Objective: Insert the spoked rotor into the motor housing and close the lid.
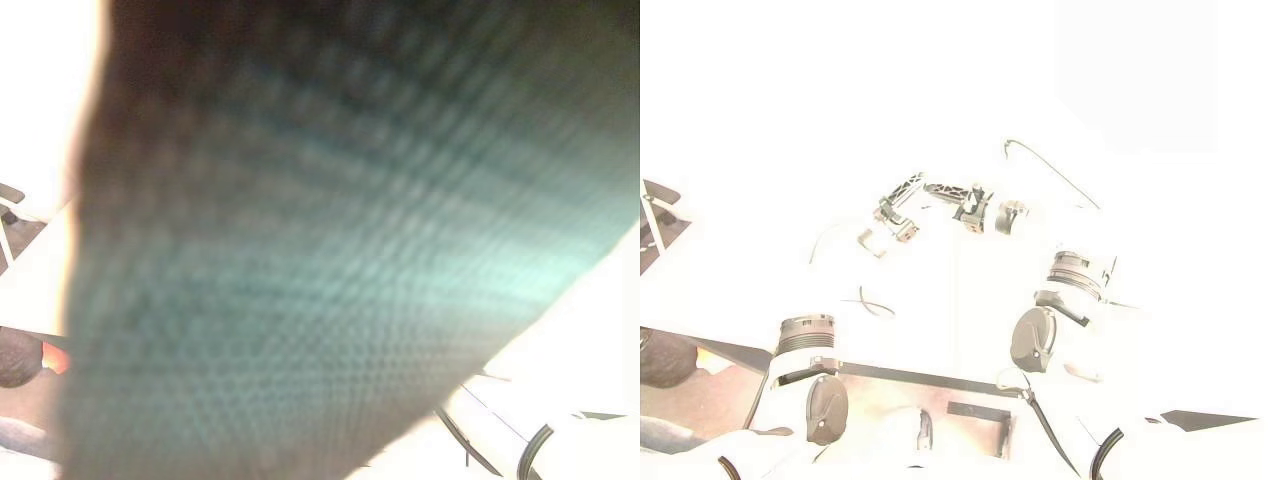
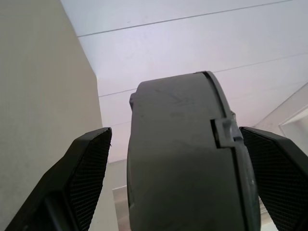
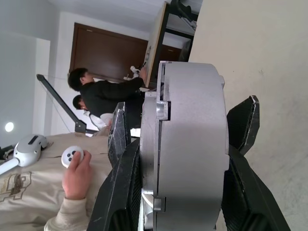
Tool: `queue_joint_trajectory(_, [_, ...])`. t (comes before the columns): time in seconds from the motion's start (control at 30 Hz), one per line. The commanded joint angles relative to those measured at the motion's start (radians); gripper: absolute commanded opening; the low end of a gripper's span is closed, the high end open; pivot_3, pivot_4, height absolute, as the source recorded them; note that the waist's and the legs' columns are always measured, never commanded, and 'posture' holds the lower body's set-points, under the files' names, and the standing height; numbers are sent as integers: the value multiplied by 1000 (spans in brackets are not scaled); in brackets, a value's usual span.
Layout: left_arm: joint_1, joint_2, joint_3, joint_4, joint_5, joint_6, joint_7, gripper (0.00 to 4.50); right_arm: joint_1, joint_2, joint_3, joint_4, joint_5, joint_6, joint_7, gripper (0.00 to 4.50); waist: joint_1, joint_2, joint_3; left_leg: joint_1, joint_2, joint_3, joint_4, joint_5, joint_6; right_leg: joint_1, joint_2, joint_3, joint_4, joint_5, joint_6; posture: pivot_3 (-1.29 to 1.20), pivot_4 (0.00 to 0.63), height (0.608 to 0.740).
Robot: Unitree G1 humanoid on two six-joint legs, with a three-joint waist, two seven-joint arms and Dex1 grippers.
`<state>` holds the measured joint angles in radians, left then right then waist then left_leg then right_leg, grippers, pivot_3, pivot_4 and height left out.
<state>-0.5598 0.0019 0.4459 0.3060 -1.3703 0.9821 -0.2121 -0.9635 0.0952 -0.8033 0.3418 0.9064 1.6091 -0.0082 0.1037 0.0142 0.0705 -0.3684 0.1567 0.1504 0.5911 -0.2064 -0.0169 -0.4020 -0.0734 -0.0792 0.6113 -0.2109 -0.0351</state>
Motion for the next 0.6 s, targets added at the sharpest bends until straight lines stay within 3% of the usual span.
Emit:
queue_joint_trajectory(0.03, [-4,3,-3,-29,1,-10,-4,4487,-25,8,0,-48,34,5,2,2067,0,0,0,0,0,0,0,0,0,0,0,0,0,0,0,0,0,740])
queue_joint_trajectory(0.1, [-3,0,-2,-30,2,-14,-3,4487,-26,7,0,-47,32,5,-2,2067,0,0,0,0,0,0,0,0,0,0,0,0,0,0,0,0,0,740])
queue_joint_trajectory(0.2, [-4,1,1,-22,10,-23,-3,3915,-27,3,-1,-42,29,1,-8,2067,0,0,0,0,0,0,1,0,0,0,0,0,1,0,0,0,0,740])
queue_joint_trajectory(0.33, [-8,-3,-2,-14,13,-29,7,2656,-25,3,-2,-40,24,-6,-14,2067,0,0,0,0,0,0,2,0,0,0,0,0,2,0,0,0,0,740])
queue_joint_trajectory(0.47, [-16,-5,-5,-5,25,-38,4,2656,-24,2,0,-40,22,-10,-14,2067,0,0,0,0,0,0,3,0,0,0,0,0,2,0,0,0,0,740])
queue_joint_trajectory(0.6, [-18,-8,-2,-2,21,-43,6,2309,-20,0,5,-43,19,-16,-14,2067,0,0,0,0,1,0,4,0,0,0,0,0,4,0,0,0,0,740])
